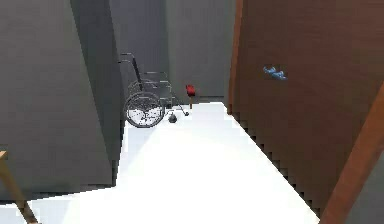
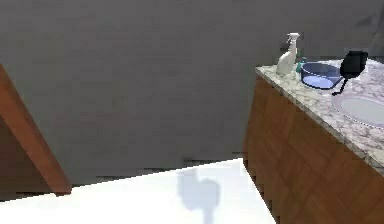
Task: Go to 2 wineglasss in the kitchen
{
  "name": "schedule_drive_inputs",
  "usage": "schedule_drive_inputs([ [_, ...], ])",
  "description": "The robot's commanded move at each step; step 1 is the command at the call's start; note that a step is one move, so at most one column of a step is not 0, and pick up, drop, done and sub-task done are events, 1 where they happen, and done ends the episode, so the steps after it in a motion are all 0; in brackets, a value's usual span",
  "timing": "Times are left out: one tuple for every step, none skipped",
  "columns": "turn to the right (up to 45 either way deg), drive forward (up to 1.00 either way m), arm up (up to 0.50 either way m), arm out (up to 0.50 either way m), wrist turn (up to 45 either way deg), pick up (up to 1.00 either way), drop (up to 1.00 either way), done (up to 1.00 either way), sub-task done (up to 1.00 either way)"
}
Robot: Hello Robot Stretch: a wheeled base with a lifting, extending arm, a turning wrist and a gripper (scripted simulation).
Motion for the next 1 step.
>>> schedule_drive_inputs([
  [0.0, 0.60, 0.00, 0.00, 0.0, 0.00, 0.00, 0.00, 0.00],
])
